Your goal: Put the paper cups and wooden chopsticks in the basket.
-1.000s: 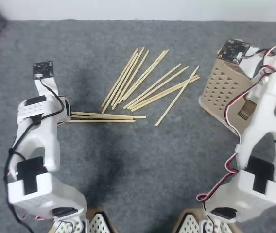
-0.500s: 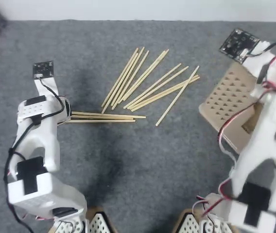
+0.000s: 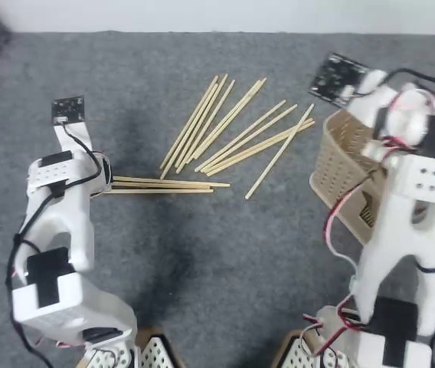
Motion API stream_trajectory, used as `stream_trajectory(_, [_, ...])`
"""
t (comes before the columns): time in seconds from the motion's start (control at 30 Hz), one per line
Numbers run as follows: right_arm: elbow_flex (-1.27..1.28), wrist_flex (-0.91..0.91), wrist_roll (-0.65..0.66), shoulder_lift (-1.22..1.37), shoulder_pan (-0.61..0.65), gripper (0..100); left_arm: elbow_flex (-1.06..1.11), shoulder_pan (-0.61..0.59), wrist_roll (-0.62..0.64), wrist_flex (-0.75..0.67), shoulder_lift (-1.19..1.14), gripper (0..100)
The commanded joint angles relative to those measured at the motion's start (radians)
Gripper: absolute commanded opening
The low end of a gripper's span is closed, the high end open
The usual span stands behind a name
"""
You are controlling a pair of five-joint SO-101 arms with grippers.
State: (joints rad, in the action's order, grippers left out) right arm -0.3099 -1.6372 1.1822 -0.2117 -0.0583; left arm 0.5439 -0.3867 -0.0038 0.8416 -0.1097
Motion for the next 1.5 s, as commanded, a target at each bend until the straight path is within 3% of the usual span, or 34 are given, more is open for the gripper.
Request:
stream_trajectory(0.0, [0.002, 0.045, -0.066, 0.027, 0.064, 34.6, -0.002, 0.0, 0.009, -0.017, 0.035, 10])
stream_trajectory(0.33, [-0.015, 0.041, -0.14, 0.097, 0.137, 34.1, -0.005, 0.0, 0.009, -0.018, 0.035, 10])
stream_trajectory(0.67, [0.008, 0.039, -0.138, 0.312, 0.125, 17.5, -0.002, 0.0, 0.009, -0.018, 0.035, 10])
stream_trajectory(0.87, [0.006, 0.028, -0.138, 0.414, 0.088, 16.6, -0.004, 0.0, 0.009, -0.018, 0.035, 10])
stream_trajectory(1.03, [-0.106, -0.09, -0.141, 0.36, 0.122, 17.1, -0.007, 0.0, 0.009, -0.018, 0.035, 10])
stream_trajectory(1.27, [-0.219, -0.154, -0.354, 0.226, 0.165, 36.3, -0.007, 0.0, 0.009, -0.018, 0.035, 10])
stream_trajectory(1.47, [-0.176, -0.157, -0.671, 0.214, 0.166, 34.0, -0.004, 0.0, 0.009, -0.018, 0.035, 10])
